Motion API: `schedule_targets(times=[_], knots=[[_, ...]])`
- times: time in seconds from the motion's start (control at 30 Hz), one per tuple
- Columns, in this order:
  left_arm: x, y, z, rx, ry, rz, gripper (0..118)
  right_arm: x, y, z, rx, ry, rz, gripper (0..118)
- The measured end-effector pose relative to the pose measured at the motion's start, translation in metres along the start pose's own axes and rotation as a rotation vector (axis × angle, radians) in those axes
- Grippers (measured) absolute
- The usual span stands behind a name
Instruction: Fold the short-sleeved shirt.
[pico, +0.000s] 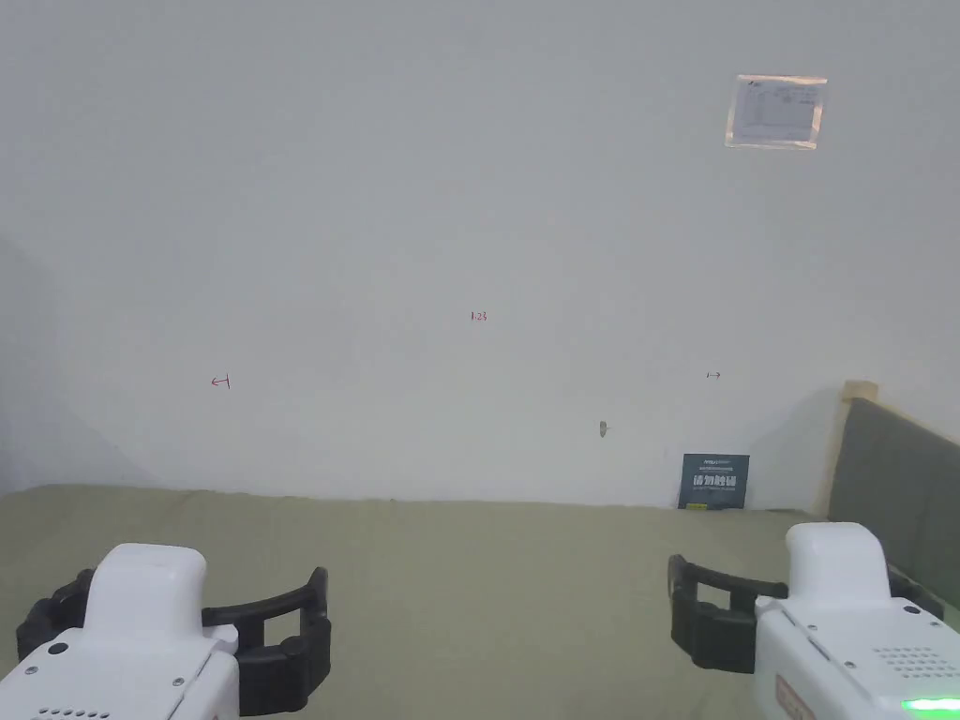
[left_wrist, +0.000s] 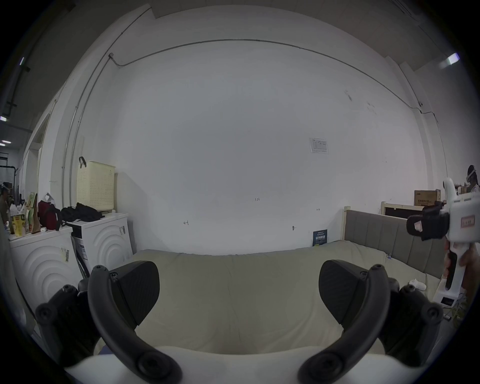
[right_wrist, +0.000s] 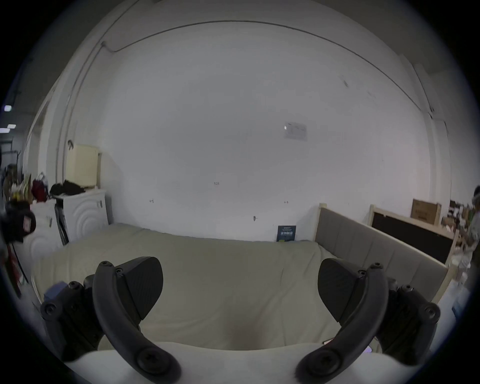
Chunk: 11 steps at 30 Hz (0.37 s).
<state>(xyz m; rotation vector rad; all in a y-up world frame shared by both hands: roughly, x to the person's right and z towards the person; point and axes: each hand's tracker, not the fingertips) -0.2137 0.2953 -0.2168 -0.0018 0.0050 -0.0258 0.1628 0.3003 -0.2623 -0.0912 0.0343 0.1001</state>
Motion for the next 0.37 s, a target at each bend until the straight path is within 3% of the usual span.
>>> schedule_targets(times=[0.37], knots=[[0.0023,-0.0045,-0.0021,-0.012,-0.006,-0.003,118,-0.003,-0.012,-0.0003,0.004,0.011,0.018,118]])
